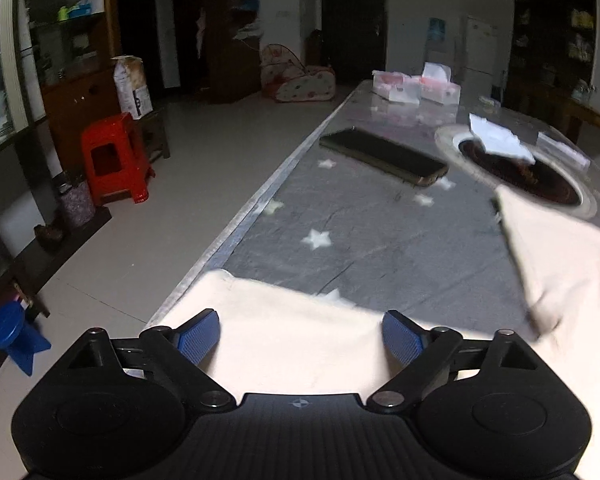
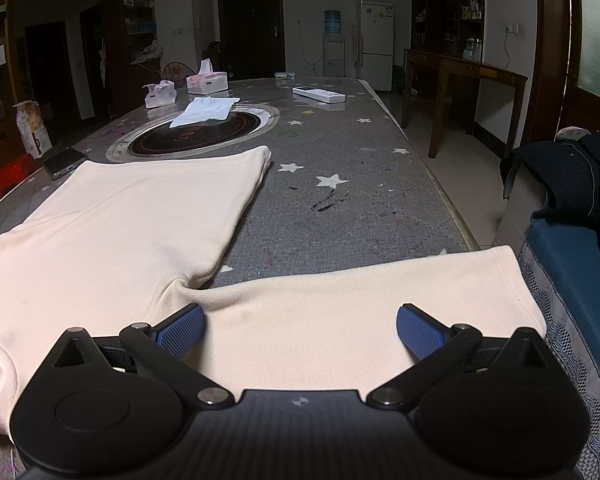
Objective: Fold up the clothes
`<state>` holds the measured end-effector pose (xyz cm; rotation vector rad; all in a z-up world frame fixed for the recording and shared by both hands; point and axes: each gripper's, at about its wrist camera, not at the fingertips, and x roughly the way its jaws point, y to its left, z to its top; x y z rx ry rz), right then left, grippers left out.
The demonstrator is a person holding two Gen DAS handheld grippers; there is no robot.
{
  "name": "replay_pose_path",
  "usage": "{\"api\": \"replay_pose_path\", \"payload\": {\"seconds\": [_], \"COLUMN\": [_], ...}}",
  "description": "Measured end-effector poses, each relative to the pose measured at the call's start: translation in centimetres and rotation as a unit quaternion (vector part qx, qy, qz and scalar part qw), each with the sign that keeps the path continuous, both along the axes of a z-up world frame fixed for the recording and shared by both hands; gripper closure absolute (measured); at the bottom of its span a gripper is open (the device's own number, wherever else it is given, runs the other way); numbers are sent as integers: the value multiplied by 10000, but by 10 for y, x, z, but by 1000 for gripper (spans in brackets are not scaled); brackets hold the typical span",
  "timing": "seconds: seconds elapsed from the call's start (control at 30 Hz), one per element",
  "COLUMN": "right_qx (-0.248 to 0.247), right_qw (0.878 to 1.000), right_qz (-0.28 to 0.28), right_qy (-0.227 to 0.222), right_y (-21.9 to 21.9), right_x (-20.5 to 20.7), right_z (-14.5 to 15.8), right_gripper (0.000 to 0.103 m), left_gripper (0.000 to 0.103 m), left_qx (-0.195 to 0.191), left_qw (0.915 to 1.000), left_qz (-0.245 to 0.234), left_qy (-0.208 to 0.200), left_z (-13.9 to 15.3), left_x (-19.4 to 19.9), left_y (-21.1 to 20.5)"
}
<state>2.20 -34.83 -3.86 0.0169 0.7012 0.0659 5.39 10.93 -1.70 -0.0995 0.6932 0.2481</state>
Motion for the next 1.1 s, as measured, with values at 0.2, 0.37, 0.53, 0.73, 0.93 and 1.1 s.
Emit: {"api": "replay_pose_path", "payload": {"seconds": [0.2, 0.37, 0.53, 0.73, 0.93, 1.1], "right_qx": [0, 1, 1, 2, 3, 2], "right_qw": [10000, 10000, 10000, 10000, 10000, 10000], "right_qz": [0, 0, 0, 1, 1, 0], "right_qy": [0, 0, -1, -1, -1, -1], "right_y": [0, 0, 0, 0, 0, 0], "right_x": [0, 1, 1, 1, 0, 0], "right_z": [0, 0, -1, 0, 0, 0], "right_gripper": [0, 0, 0, 0, 0, 0], "left_gripper": [13, 17, 15, 15, 12, 13], "left_qx": [-348, -111, -16, -50, 91, -37], "left_qw": [9904, 9861, 9888, 9896, 9910, 9906], "left_qz": [-1271, -1655, -1489, -1436, -1322, -1361], "left_qy": [-413, -85, 99, 102, 183, 103], "left_z": [23, 4, -12, -4, -10, -1], "left_x": [0, 24, 29, 29, 48, 48], "left_y": [-64, -99, -90, -81, -83, -81]}}
